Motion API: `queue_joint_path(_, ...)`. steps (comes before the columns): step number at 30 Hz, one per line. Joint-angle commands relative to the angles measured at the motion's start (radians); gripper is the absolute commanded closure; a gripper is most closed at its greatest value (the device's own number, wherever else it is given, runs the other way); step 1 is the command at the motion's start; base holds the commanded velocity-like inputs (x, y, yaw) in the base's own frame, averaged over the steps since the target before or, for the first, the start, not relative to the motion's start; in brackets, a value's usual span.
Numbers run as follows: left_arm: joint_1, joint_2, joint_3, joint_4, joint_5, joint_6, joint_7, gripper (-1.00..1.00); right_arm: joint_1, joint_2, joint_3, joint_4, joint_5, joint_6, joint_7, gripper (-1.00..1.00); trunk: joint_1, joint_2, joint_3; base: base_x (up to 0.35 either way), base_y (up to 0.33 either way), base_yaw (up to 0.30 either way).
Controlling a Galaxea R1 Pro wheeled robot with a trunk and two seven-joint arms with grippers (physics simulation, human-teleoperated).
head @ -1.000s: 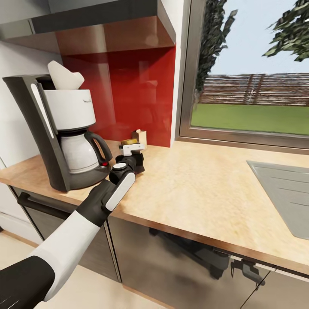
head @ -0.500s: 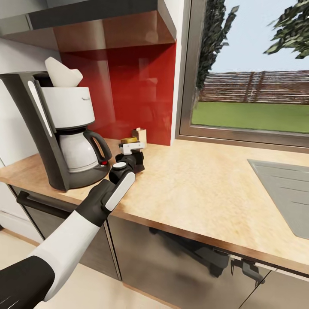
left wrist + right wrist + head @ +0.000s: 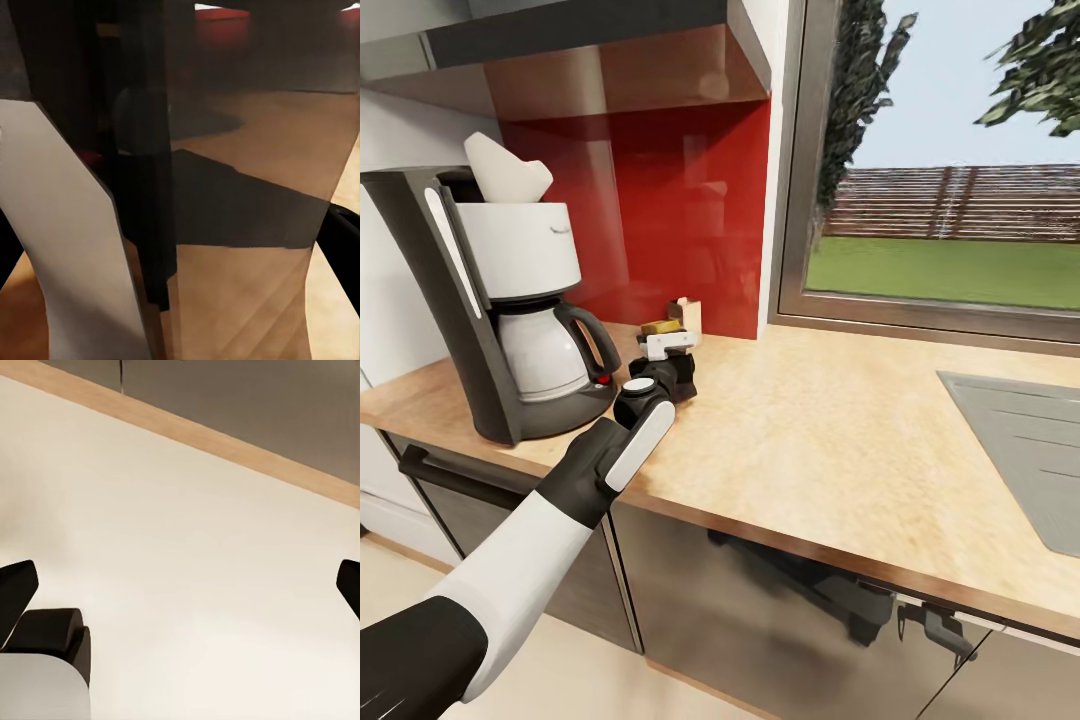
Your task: Set up a coffee station on the kitchen countertop: keep the coffee maker on the countertop, move the bottle of coffee from the kitchen shelf to the counter next to the coffee maker, place a paper coffee filter on top of the coffee maker, put the saucer next to the coffee maker with the coffee cup on the saucer, and place the electric kettle next to the coffee maker.
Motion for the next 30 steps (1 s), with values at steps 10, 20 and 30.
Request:
queue_joint_path(10, -0.001, 0.000, -0.001, 0.018, 0.025, -0.002, 0.008, -1.00, 0.000, -0.001, 0.007, 0.001, -0.007, -0.004, 0.002, -1.00, 0.000, 0.000, -0.001, 0.000, 0.000, 0.000)
queue_joint_path(20, -0.001, 0.001, -0.001, 0.018, 0.025, -0.002, 0.008, -1.00, 0.000, -0.001, 0.007, 0.001, -0.007, -0.004, 0.002, -1.00, 0.000, 0.000, -0.001, -0.004, 0.000, 0.000)
queue_joint_path(30, -0.001, 0.000, -0.001, 0.018, 0.025, -0.002, 0.008, -1.00, 0.000, -0.001, 0.007, 0.001, -0.007, -0.004, 0.002, -1.00, 0.000, 0.000, -0.001, -0.084, 0.000, 0.000)
